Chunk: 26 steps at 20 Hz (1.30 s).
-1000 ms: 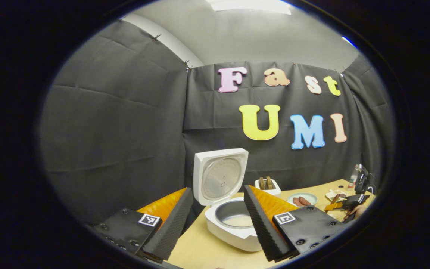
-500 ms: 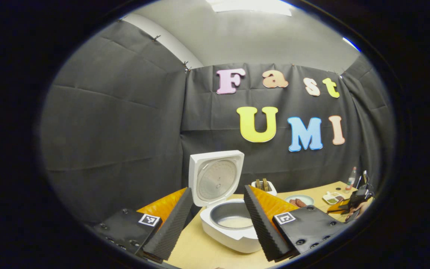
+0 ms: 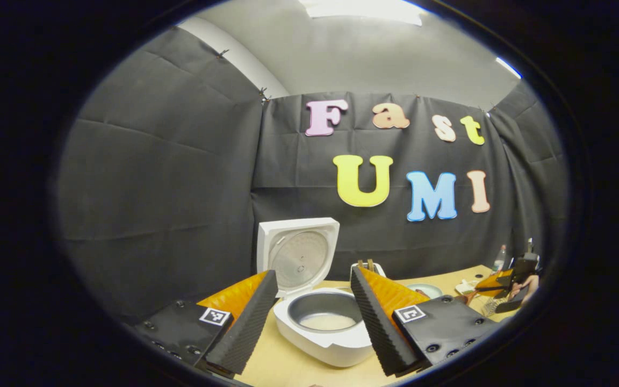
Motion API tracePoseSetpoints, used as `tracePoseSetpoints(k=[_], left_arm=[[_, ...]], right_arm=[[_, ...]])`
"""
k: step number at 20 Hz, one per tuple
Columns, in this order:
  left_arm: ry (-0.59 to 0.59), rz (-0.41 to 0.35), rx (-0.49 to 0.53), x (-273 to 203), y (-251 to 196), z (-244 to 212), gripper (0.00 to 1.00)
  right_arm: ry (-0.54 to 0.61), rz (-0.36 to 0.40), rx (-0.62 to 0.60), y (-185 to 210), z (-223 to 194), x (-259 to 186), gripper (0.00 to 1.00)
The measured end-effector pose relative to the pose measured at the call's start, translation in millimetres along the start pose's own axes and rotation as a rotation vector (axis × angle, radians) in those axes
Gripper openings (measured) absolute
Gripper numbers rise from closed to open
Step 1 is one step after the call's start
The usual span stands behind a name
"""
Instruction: Close the left gripper, press the button to open the rice cooker; take a wooden spoon from the chopstick holder with the right hand, scoop a spoonful of rice and pour it into the rice cooker, then put the wooden spoon back into the chopstick holder.
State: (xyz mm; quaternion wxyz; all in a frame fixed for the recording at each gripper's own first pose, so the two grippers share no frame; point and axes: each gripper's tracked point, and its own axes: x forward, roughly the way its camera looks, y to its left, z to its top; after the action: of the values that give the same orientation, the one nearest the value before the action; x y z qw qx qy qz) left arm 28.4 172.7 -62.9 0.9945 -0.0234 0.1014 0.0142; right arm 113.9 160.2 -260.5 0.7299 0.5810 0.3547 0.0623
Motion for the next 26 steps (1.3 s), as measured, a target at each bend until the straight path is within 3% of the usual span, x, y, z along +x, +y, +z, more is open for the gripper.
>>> tracePoseSetpoints(k=[1, 7, 10, 13, 14, 16, 18, 22, 23, 26], left_arm=[[-0.001, 0.002, 0.002, -1.6, 0.7, -0.3, 0.95], [-0.005, 0.024, -0.007, -3.9, 17.5, 0.2, 0.92], [-0.009, 0.046, -0.012, -8.5, 34.1, 0.9, 0.99], [-0.009, 0.075, -0.017, -14.8, 50.0, -0.8, 0.99], [-0.008, 0.086, -0.018, -17.2, 55.6, 0.4, 0.92], [-0.005, 0.110, -0.021, -22.6, 68.2, -3.2, 0.92], [-0.003, 0.136, -0.024, -29.7, 77.2, -4.2, 0.99], [0.001, 0.194, -0.020, -52.2, 107.3, -8.5, 0.99], [0.003, 0.210, -0.022, -57.1, 113.7, -10.9, 0.92], [0.009, 0.257, -0.032, -72.9, 130.7, -14.2, 0.95]], right_arm=[[0.006, 0.023, 0.017, 10.1, -1.2, 0.5, 0.12], [0.054, 0.133, 0.051, 65.8, -17.5, 8.6, 0.12], [0.086, 0.180, 0.072, 90.9, -32.3, 17.3, 0.12], [0.109, 0.198, 0.051, 108.8, -47.2, 29.5, 0.12], [0.117, 0.204, 0.043, 115.3, -53.8, 33.3, 0.12], [0.139, 0.218, 0.033, 128.6, -68.2, 40.1, 0.12], [0.161, 0.227, 0.017, 138.7, -80.5, 48.8, 0.12], [0.196, 0.228, -0.049, 156.1, -110.0, 66.8, 0.12], [0.206, 0.230, -0.066, 160.4, -117.6, 71.9, 0.12], [0.229, 0.224, -0.127, 170.8, -142.2, 86.4, 0.12]])
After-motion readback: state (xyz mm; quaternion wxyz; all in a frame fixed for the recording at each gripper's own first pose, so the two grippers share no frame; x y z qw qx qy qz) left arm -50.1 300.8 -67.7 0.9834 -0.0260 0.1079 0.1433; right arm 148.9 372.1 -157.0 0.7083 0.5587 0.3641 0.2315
